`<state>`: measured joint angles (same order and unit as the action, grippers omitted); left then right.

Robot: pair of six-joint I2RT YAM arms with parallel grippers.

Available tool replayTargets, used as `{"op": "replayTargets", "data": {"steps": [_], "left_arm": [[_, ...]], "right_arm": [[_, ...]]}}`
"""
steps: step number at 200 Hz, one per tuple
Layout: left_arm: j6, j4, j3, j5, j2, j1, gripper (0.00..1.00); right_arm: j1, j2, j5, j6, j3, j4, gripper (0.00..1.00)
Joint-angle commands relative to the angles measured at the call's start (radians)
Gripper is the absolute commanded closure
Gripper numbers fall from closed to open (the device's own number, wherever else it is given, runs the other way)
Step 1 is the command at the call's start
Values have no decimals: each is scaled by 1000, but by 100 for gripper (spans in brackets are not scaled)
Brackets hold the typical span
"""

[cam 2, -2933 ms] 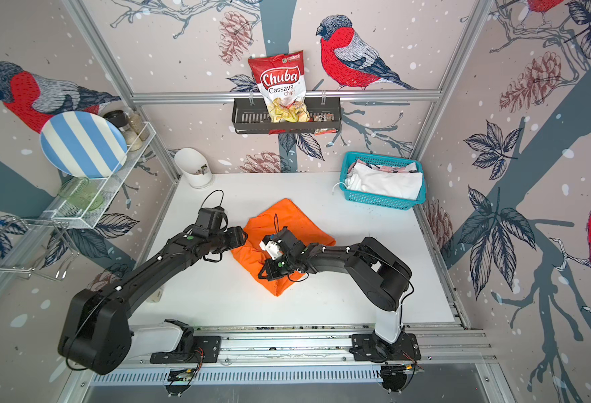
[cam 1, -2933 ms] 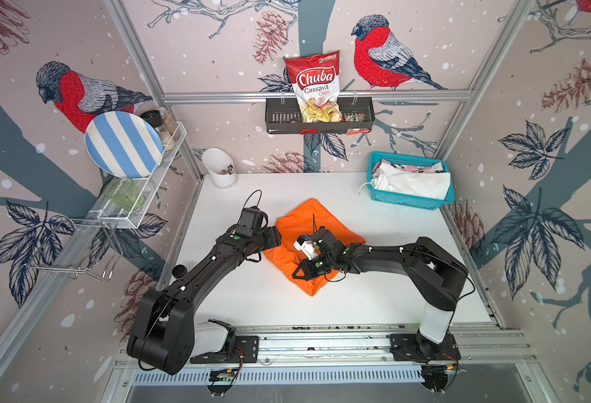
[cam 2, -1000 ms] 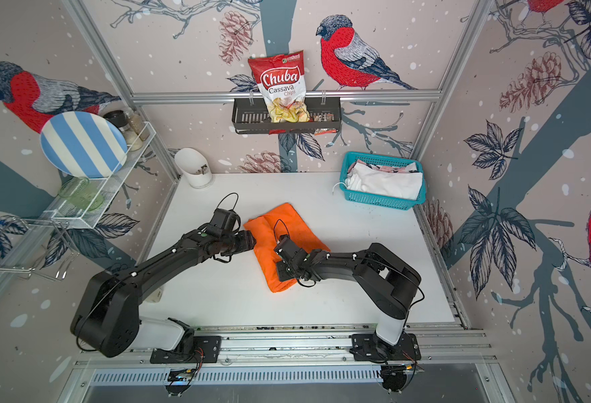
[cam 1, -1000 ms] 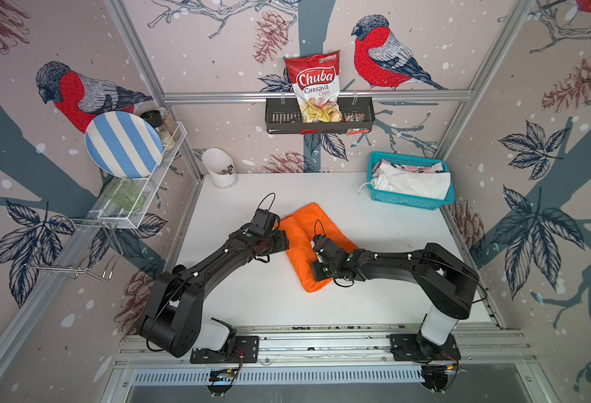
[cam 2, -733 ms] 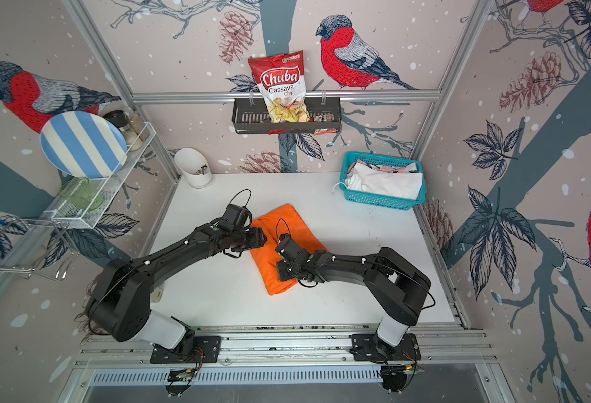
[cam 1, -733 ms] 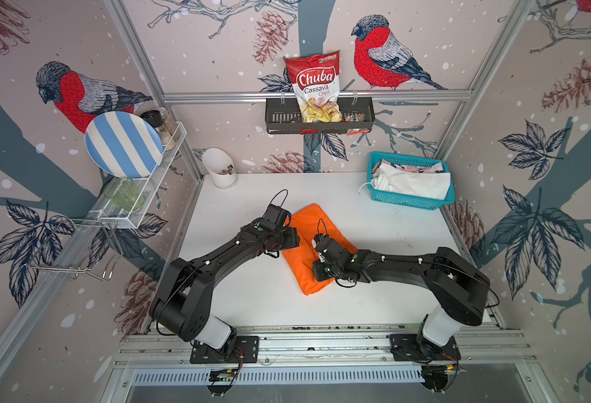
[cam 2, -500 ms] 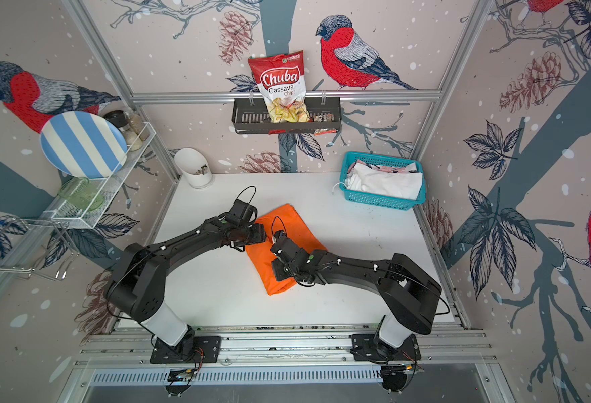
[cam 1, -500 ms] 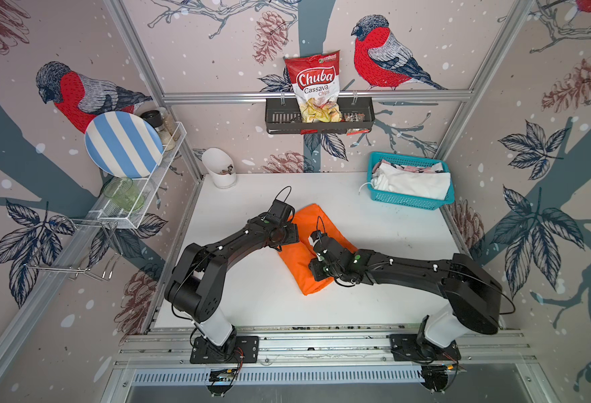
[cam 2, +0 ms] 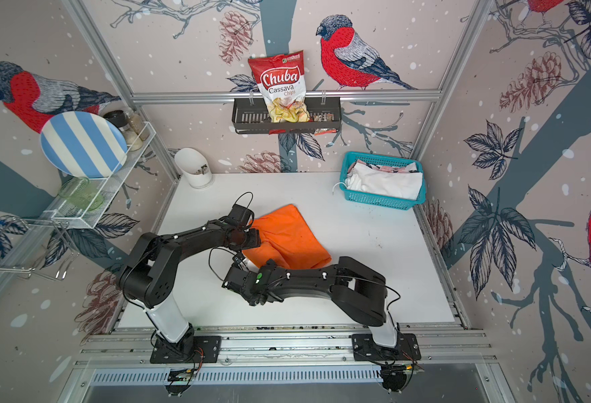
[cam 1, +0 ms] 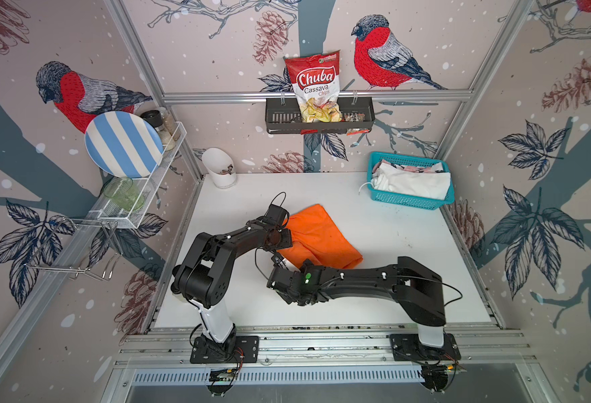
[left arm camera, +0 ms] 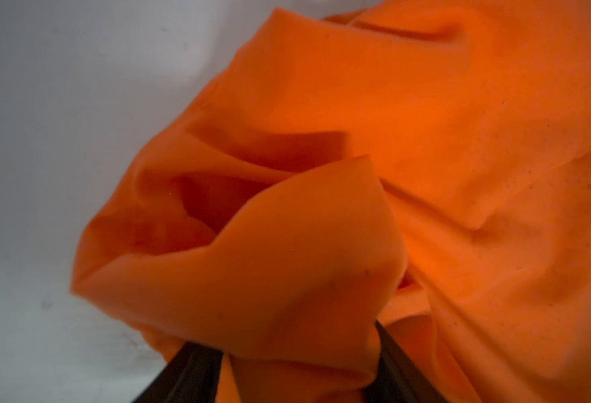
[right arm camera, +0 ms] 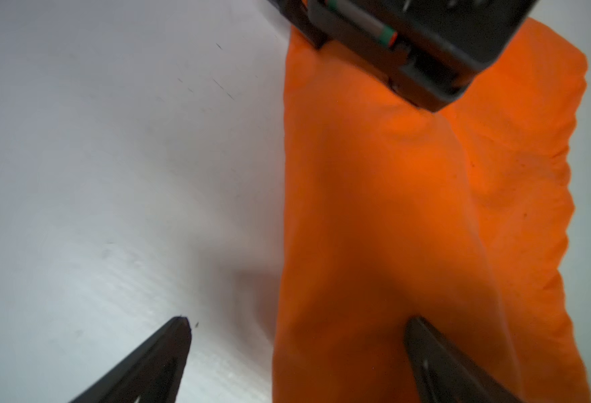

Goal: Roll up the shorts
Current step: Roll the shorts at the center of the board.

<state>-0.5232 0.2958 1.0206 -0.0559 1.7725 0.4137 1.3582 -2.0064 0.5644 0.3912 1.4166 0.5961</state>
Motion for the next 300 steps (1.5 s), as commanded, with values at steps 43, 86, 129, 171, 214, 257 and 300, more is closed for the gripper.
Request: {"op": "replayTargets", "data": {"steps": [43,86,129,171,214,257,300], "left_arm": [[26,32,-13,-43,-7,-4,35],[32,43,-4,-31,-33,-6,35],[38,101,34,15,-130,-33,35],[47,196,85,42,-244,-50,34],[22,234,94,-16,-339,-49,33],[-21,200,63,-51,-317,25,33],[-57,99,37,-69,-210,77,33]], "right_arm": [[-25,-154,293,-93,37,188,0],[-39,-119,225,-103,12,143,52],[-29,-36,67,-33,-14,110,96],[-160,203,-453,52,-260,-216,96],[-448,365,-1119,263,-603,-728,91],[-637,287,-1382,408,-759,-1011,91],[-715,217,-1361,348,-770,-954,81]]}}
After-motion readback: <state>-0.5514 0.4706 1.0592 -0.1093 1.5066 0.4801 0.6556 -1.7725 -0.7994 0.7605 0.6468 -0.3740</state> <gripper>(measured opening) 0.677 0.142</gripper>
